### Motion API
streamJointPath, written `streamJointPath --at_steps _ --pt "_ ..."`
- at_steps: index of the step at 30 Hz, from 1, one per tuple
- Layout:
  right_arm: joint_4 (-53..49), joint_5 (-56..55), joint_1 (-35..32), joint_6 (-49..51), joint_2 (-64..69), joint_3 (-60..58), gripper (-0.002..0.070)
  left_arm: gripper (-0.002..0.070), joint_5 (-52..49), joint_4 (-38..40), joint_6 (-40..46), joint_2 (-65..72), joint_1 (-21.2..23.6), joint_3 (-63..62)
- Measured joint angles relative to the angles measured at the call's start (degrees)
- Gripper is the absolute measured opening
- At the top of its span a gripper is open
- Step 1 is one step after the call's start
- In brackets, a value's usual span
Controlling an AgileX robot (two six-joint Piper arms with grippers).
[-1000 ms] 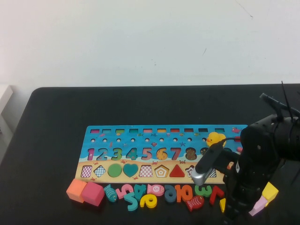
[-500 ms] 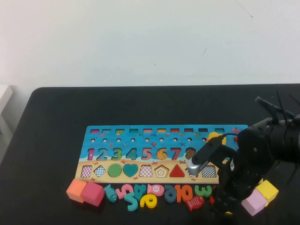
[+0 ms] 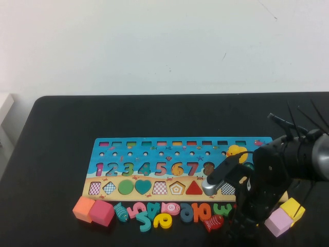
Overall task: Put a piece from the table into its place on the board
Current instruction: Pick up the "Pentagon"
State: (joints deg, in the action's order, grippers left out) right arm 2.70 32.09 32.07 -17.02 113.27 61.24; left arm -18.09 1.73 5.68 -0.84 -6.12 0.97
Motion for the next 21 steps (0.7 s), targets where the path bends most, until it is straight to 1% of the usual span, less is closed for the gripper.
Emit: streamJointPath --at_steps 5,12,21 --pt "-0.47 -0.10 0.00 0.82 0.36 0.31 0.0425 -0.0003 0.00 0.00 0.00 0.00 0.00 0.00" --pt "-3.17 0.23 0.10 5.42 0.36 0.34 0.0425 -0.0003 0.00 0.00 -0.12 0.00 0.00 0.00" --pt "-4.83 1.57 0.10 7.30 0.70 0.77 0.0425 -0.0003 0.00 0.00 -0.12 0.00 0.00 0.00"
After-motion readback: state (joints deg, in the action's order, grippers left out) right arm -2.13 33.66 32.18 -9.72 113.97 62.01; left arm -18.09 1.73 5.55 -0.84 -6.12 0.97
